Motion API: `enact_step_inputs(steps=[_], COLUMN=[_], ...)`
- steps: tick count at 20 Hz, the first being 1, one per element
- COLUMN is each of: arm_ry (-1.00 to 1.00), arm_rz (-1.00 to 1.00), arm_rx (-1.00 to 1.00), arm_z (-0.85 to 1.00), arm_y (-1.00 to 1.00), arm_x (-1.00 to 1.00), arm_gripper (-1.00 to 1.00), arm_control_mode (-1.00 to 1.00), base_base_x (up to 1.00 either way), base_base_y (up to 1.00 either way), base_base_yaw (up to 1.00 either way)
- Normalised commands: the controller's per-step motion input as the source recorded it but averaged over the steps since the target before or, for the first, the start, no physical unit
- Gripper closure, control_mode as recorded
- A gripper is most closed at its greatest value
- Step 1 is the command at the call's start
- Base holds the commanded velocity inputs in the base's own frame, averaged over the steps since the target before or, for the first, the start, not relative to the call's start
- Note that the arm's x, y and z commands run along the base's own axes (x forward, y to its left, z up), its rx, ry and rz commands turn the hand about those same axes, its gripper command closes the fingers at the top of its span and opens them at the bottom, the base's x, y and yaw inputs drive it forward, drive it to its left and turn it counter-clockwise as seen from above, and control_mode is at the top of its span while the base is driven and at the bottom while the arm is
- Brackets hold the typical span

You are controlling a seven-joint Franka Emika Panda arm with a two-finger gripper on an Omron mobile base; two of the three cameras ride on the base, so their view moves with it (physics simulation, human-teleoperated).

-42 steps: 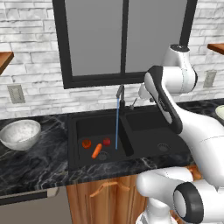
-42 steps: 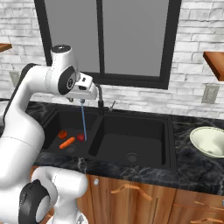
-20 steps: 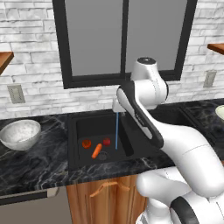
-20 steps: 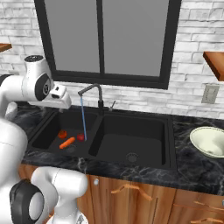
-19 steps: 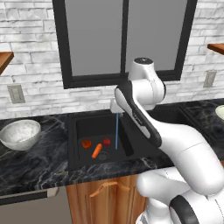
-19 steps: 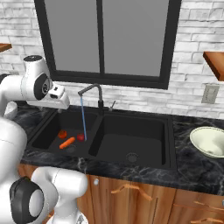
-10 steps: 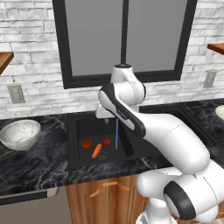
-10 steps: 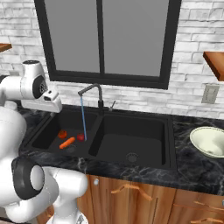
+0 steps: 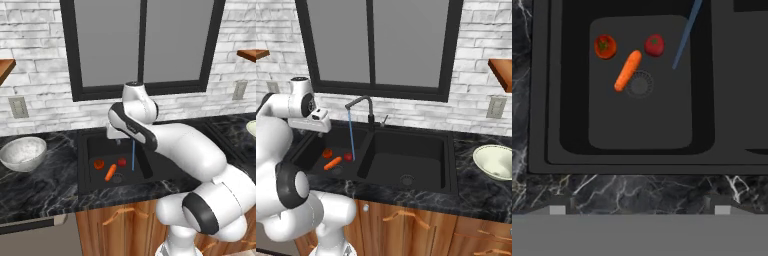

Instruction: Pick the tomatos from the sink and place them in one bowl. Place the carrot in the other bowl. Then turn off the sink faucet.

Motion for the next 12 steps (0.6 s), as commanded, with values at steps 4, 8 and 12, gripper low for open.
enact_step_inputs(steps=[4,8,12], arm_ry=[0.0,-0.01,-0.03], arm_rz=[0.0,0.0,0.0], arm_rx=[0.0,0.0,0.0], arm_z=[-0.53,-0.54,-0.57], arm_y=[0.0,0.0,0.0], arm_x=[0.22,0.09,0.05], arm_gripper=[-1.0,-1.0,-1.0], arm_control_mode=[-1.0,-1.0,-1.0], base_base_x=[0.0,0.0,0.0], base_base_y=[0.0,0.0,0.0], base_base_yaw=[0.0,0.0,0.0])
